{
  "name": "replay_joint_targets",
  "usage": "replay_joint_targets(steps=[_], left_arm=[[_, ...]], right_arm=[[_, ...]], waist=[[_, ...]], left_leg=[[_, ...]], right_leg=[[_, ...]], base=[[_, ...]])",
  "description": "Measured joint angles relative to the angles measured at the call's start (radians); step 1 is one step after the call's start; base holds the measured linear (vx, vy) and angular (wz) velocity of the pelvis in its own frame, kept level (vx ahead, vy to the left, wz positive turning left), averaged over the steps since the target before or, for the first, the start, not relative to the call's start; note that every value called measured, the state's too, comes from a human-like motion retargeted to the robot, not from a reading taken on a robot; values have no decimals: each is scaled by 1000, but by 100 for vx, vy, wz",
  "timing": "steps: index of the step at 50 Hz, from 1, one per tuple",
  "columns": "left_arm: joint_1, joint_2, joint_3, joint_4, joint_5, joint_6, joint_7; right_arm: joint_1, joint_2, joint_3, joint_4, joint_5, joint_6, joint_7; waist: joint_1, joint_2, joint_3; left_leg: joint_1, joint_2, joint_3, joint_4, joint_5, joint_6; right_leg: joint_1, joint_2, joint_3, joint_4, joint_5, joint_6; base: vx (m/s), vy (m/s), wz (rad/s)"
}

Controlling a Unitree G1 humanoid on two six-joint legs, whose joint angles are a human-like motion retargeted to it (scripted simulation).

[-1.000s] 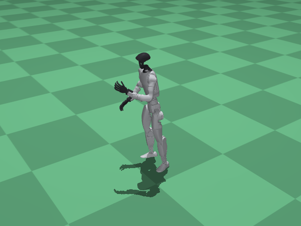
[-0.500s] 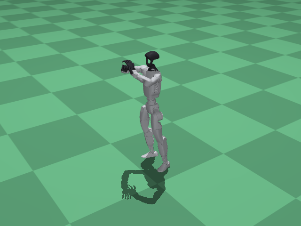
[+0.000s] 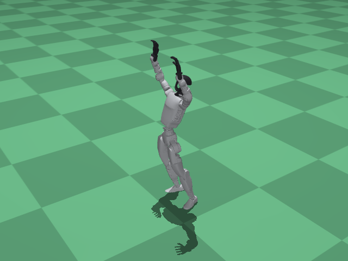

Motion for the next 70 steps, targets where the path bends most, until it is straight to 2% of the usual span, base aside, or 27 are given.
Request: replay_joint_targets(steps=[8,12,15,17,21,22,24,25,27,32,38,45,52,58,63,65,70], left_arm=[[-130,163,0,287,4,36,4],[-207,238,0,433,68,61,25],[-274,262,0,518,22,59,116],[-312,258,0,563,-34,39,169],[-367,248,0,629,-150,-25,233],[-378,246,0,646,-182,-45,241],[-420,249,0,695,-257,-83,237],[-443,266,0,722,-296,-97,230],[-425,346,0,758,-351,-128,228],[-345,474,0,772,-399,-183,273],[-325,521,0,780,-430,-201,287],[-369,488,0,797,-427,-198,302],[-503,368,0,742,-390,-149,290],[-596,245,0,578,-396,-73,173],[-549,178,0,367,-414,-61,86],[-494,152,17,262,-447,-86,89],[-170,111,207,-73,-428,-131,85]], right_arm=[[-150,-121,0,371,243,0,-25],[-208,-193,0,507,232,-33,-83],[-176,-284,0,551,240,-89,-208],[-112,-371,0,571,244,-129,-341],[62,-564,-12,631,216,-149,-604],[137,-624,-57,638,219,-149,-642],[431,-796,-332,630,262,-149,-635],[605,-881,-515,629,297,-145,-597],[869,-918,-787,680,362,-143,-522],[1070,-918,-1002,715,445,-158,-435],[1167,-918,-1123,687,509,-150,-355],[1245,-918,-1255,664,556,-129,-279],[1321,-916,-1477,626,527,-61,-173],[1467,-833,-1720,495,374,-3,-159],[1654,-707,-1892,224,294,-38,-209],[1740,-652,-1919,80,325,-79,-248],[1856,-500,-1919,-271,119,-36,-307]], waist=[[18,6,-38],[19,10,-48],[18,-3,-48],[23,-30,-48],[46,-99,-48],[58,-118,-43],[106,-150,-3],[139,-150,29],[160,-104,51],[128,-49,40],[103,-24,46],[98,-20,64],[82,-40,117],[23,-55,200],[-23,-60,276],[-33,-65,311],[-27,-82,369]], left_leg=[[16,19,43,-8,3,-15],[34,26,62,-9,1,-27],[51,27,75,-14,2,-26],[60,27,82,-19,3,-25],[66,29,97,-27,7,-29],[63,29,100,-28,9,-30],[56,26,103,-31,11,-29],[56,25,105,-31,11,-29],[67,25,110,-32,10,-30],[76,19,113,-32,11,-31],[71,14,115,-31,15,-28],[40,19,114,-35,26,-34],[-13,25,96,-34,44,-47],[-55,23,70,-26,56,-53],[-77,16,53,-22,63,-53],[-84,9,46,-23,67,-44],[-92,-6,31,-22,68,-33]], right_leg=[[-7,29,29,-4,-1,0],[0,39,40,0,-6,0],[9,44,46,-1,-6,0],[14,47,48,-3,-5,0],[14,54,50,-10,-1,0],[10,54,50,-11,0,0],[1,53,49,-10,-1,0],[0,52,49,-9,-2,0],[8,52,51,-7,-4,0],[18,44,47,-7,-7,0],[17,39,32,-11,3,0],[-7,49,16,-28,31,0],[-46,54,-2,-43,68,0],[-71,46,-20,-46,95,0],[-84,35,-27,-48,111,0],[-88,28,-28,-51,118,0],[-94,11,-24,-49,121,0]], base=[[6,-5,-22],[6,-3,-19],[5,-2,-19],[5,-3,-17],[5,-3,-14],[5,-2,-7],[3,-1,-3],[0,0,0],[0,0,0],[0,0,0],[0,0,0],[-5,0,1],[-12,1,11],[-15,3,20],[-16,4,13],[-17,4,6],[-15,5,5]])
